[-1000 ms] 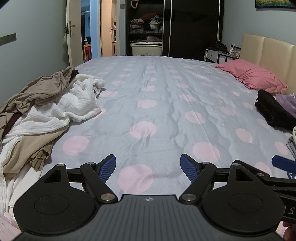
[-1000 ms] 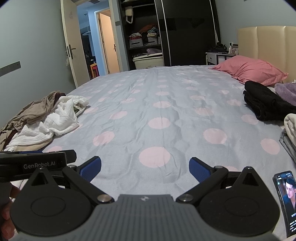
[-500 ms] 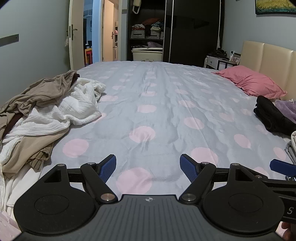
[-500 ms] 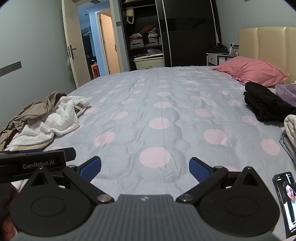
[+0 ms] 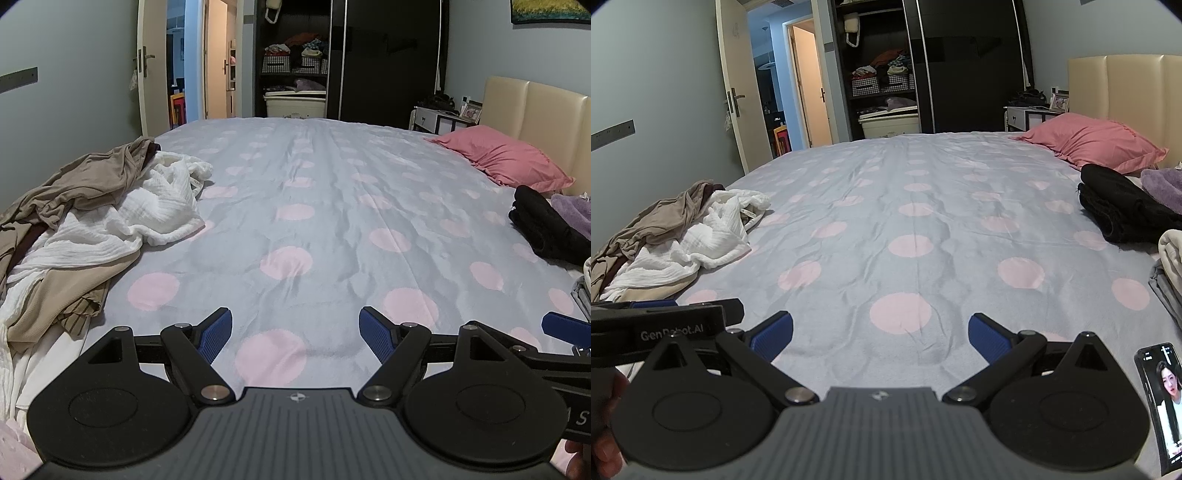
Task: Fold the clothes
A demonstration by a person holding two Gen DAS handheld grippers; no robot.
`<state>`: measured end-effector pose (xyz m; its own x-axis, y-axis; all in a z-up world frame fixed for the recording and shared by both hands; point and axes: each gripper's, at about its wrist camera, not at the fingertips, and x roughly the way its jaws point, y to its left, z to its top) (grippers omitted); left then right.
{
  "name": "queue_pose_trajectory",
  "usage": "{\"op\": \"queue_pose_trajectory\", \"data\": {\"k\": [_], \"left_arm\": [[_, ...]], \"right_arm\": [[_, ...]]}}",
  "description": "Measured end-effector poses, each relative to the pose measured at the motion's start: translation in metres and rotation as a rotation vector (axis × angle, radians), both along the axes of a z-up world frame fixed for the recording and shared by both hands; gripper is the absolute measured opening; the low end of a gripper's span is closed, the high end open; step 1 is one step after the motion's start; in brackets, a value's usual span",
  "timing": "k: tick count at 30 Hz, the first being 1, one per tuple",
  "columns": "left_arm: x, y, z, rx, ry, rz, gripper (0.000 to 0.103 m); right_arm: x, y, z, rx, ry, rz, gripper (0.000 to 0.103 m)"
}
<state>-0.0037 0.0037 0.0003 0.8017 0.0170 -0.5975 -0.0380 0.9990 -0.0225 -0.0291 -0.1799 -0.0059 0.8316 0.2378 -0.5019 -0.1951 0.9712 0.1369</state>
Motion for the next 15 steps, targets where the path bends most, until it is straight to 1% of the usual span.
{"op": "queue_pose_trajectory", "data": {"k": [15], "left_arm": [[0.0009, -0.0005, -0.0035, -0.002, 0.019, 0.007, 0.075]], "right_arm": [[0.003, -0.0017, -0.0002, 0.015, 0.012, 0.002, 0.102]]}}
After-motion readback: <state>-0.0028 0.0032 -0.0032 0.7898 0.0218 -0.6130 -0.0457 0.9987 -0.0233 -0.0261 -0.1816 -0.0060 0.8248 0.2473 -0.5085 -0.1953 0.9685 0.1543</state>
